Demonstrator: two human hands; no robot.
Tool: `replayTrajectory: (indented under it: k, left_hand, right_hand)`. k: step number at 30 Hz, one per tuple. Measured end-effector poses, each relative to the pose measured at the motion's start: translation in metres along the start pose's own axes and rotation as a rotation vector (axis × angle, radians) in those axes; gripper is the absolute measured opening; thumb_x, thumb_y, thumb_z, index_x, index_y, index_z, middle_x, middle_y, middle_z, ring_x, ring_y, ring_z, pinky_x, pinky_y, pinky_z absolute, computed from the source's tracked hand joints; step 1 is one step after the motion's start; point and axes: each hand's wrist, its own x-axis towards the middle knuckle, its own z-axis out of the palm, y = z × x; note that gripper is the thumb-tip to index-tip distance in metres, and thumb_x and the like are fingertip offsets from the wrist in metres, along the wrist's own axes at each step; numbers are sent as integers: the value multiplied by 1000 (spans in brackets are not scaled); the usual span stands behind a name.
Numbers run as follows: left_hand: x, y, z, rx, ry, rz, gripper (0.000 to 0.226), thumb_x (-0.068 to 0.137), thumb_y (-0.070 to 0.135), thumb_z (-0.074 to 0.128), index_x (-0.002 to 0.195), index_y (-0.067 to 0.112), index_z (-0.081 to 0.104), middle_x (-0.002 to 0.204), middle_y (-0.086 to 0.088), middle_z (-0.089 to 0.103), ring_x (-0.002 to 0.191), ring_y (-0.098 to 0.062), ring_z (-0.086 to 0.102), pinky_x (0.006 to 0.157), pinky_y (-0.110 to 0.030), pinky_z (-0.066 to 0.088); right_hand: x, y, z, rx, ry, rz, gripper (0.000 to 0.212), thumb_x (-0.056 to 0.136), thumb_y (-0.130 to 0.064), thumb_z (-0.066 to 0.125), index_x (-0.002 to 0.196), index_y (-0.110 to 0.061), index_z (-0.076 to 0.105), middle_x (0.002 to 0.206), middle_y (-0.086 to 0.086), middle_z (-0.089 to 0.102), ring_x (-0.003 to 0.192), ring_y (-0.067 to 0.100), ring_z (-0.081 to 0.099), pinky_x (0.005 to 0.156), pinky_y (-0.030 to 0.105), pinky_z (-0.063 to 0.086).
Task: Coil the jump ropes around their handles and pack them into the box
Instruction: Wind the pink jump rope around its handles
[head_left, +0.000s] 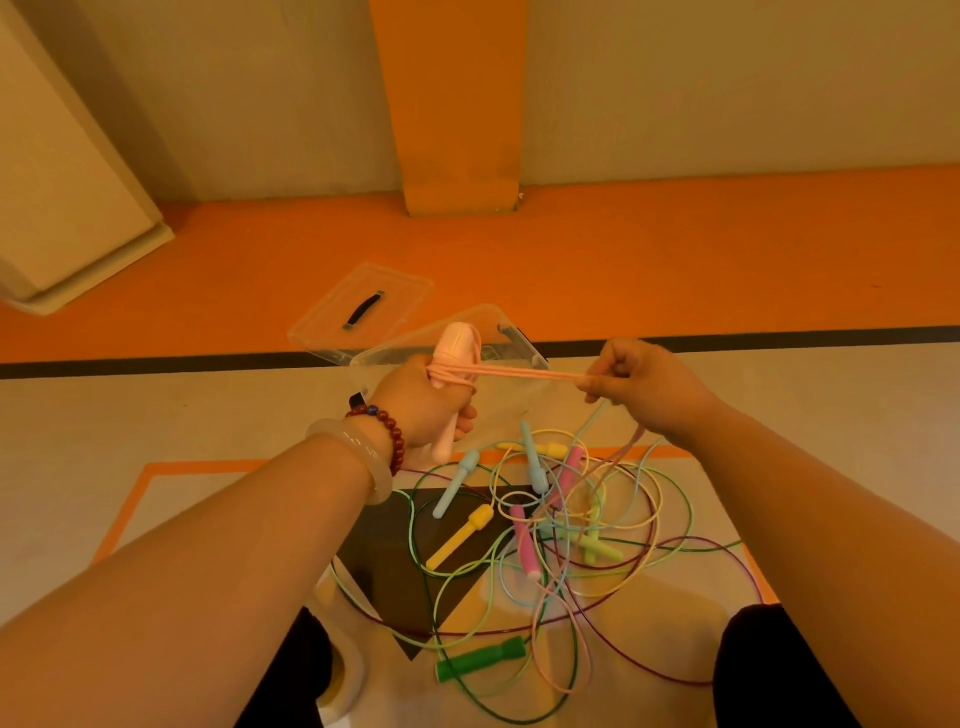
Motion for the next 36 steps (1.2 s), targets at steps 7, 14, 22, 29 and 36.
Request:
replayTrajectory:
  k: [7,14,22,29,36]
  left_hand:
    - [-11,12,-5,-166,-170,-19,18,99,9,48,102,27,50,100,-5,61,80,-18,67,69,-35,57]
    - [-9,12,0,-151,-182,-24,17,98,8,48,112,17,53,88,-6,58,54,-12,51,53,-26,51]
    - [-8,14,-2,-251,-335,-136,17,97,11,51,114,13,50,75,-2,51,46,-8,43,48,-23,42]
    - [-18,18,18,-388,-310,-128,6,96,5,49,99,10,51,70,-3,49,42,-9,41,43,-21,42]
    - [-27,21,19,-440,-392,-92,14,95,5,52,107,8,58,81,-7,67,51,-9,51,45,-21,47]
  right_hand:
    - [0,-20,14,65,-300,37,13,91,-10,60,98,-20,63,83,3,70,74,11,67,70,20,49]
    - [-8,-53,26,292,-454,-44,23,89,-33,59,94,-12,66,81,8,71,76,19,66,80,31,51]
    - [-4,-40,22,124,-294,-131,37,97,-41,48,75,-17,65,57,-1,36,55,13,34,57,31,31]
    - [-9,-19,20,254,-345,-62,33,98,-30,48,74,-14,63,57,0,36,54,12,31,55,28,28]
    - [-12,-23,31,354,-315,-37,24,98,-34,50,88,-19,66,53,-12,48,49,8,29,51,27,24]
